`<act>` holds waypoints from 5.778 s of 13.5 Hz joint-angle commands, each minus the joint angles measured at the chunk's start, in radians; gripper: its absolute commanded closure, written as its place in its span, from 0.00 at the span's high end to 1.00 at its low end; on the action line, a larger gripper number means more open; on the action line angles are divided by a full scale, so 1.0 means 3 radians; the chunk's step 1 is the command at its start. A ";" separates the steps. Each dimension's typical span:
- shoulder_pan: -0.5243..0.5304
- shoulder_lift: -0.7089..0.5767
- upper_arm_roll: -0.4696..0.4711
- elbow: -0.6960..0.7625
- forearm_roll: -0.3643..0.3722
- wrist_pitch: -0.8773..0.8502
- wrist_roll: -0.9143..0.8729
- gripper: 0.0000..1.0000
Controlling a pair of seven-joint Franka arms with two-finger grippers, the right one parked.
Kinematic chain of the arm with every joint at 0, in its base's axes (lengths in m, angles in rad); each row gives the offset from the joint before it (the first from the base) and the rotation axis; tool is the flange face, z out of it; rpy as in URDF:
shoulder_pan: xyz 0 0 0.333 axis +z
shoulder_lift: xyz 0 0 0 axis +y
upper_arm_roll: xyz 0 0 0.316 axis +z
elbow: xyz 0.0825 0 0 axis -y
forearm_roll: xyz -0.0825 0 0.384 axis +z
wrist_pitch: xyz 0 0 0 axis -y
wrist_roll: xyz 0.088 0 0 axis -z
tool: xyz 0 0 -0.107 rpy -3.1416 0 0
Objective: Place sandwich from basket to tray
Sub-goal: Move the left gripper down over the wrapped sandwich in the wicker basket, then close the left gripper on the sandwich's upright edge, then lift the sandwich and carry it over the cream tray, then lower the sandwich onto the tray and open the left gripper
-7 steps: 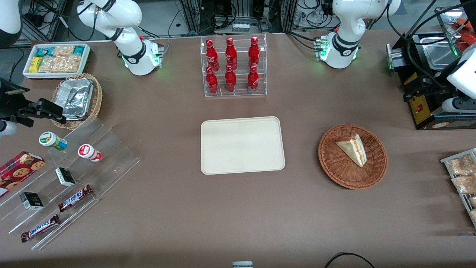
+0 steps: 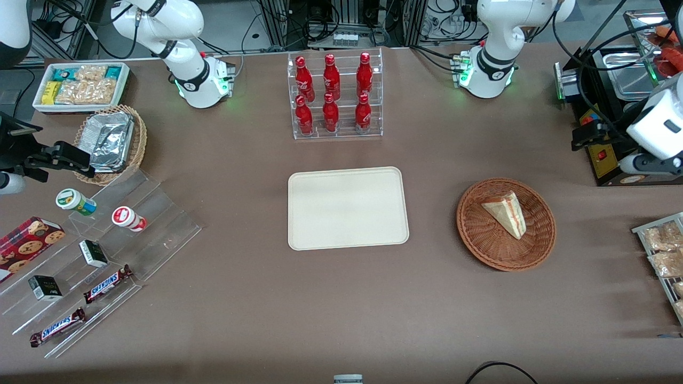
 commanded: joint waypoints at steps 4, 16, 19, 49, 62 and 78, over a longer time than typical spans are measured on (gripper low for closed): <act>-0.0078 -0.0146 -0.0023 -0.1127 0.0045 0.1146 -0.1545 1.00; -0.0171 0.0053 -0.0064 -0.2402 0.0321 0.2861 -0.2833 1.00; -0.0171 0.0140 -0.0064 -0.2611 0.0321 0.3289 -0.2853 1.00; -0.0191 0.1116 -0.2051 -0.0286 0.0581 0.1435 -0.3247 0.00; -0.1112 0.2523 -0.2201 0.0507 0.1242 0.1813 -0.3860 0.00; -0.1086 0.2534 -0.2073 0.0706 0.1349 0.1615 -0.3897 1.00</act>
